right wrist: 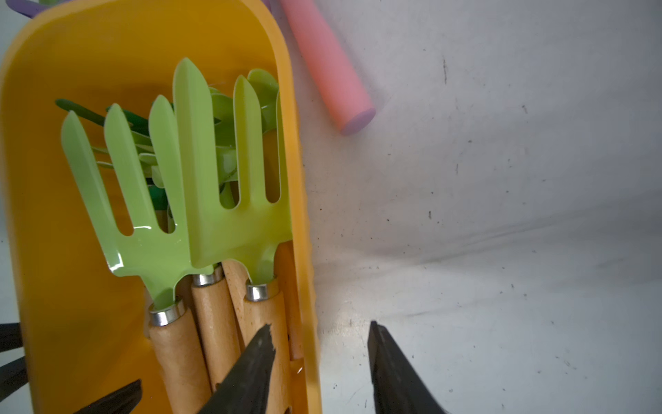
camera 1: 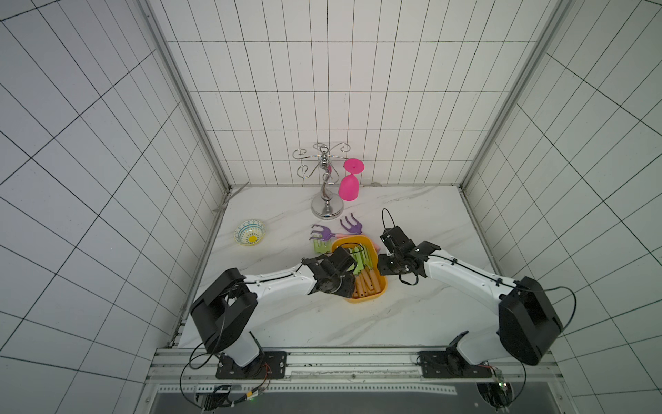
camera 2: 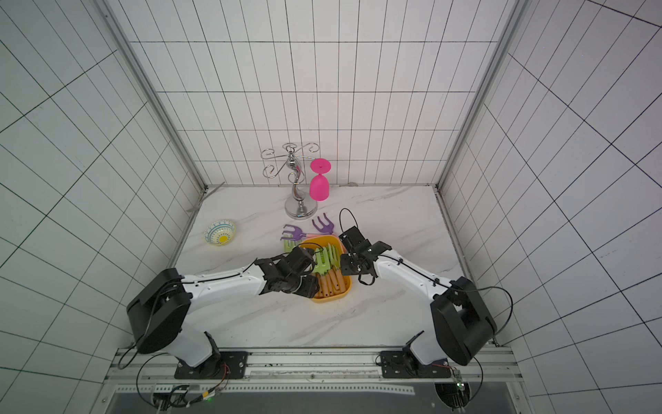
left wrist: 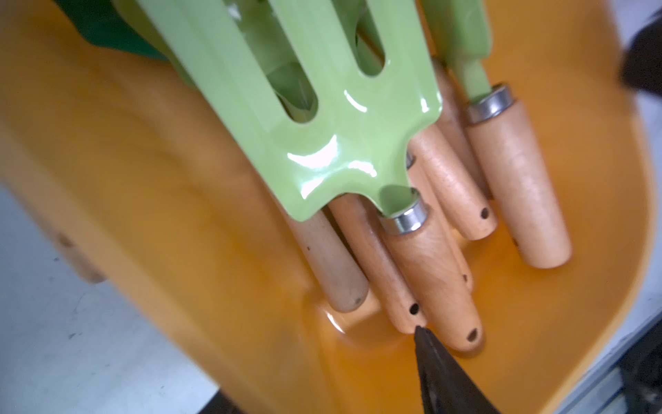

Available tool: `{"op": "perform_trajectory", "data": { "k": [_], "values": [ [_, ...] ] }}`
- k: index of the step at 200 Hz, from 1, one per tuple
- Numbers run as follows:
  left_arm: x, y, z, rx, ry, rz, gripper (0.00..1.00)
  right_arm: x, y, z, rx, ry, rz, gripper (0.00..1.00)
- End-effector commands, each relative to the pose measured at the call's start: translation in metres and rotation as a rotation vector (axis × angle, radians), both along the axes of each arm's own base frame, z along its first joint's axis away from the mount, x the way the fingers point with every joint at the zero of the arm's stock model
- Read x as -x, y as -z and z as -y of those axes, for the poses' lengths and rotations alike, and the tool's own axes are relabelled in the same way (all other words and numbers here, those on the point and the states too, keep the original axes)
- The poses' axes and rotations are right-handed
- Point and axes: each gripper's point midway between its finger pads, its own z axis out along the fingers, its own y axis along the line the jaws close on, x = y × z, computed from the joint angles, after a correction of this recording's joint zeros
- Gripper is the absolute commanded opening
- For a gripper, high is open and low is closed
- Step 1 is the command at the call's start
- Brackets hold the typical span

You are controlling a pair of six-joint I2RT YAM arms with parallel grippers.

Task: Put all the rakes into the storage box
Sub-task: Adjust the storage box at the center of the board.

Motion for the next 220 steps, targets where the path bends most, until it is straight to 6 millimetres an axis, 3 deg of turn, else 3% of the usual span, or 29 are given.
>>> {"op": "perform_trajectory", "data": {
  "k": [1, 28, 52, 93, 136, 170, 191, 220],
  "values": [
    [-0.016, -0.055, -0.007, 0.035, -0.045, 0.140, 0.67, 0.004, 0.019, -0.002, 0.023, -0.040, -0.039, 0.43],
    [-0.037, -0.097, -0.036, 0.047, -0.177, 0.258, 0.69, 0.003, 0.033, -0.002, 0.060, -0.036, -0.066, 0.31],
    [-0.056, -0.105, -0.065, 0.078, -0.314, 0.279, 0.70, 0.004, 0.036, 0.003, 0.102, -0.027, -0.057, 0.22],
    [-0.072, -0.068, -0.086, 0.017, -0.378, 0.190, 0.69, 0.018, 0.037, 0.010, 0.147, -0.013, -0.055, 0.12],
    [-0.079, -0.016, -0.074, -0.077, -0.368, 0.005, 0.67, 0.039, 0.034, 0.017, 0.165, 0.023, -0.069, 0.09],
    [-0.087, 0.003, -0.069, -0.083, -0.385, -0.015, 0.66, 0.047, 0.029, 0.031, 0.175, 0.071, -0.049, 0.09],
    [-0.092, 0.012, -0.064, -0.084, -0.377, -0.021, 0.66, 0.050, 0.020, 0.030, 0.151, 0.063, -0.039, 0.15],
    [-0.096, 0.027, -0.061, -0.119, -0.370, -0.047, 0.64, 0.049, 0.003, 0.026, 0.117, 0.051, -0.013, 0.35]
  ]
}}
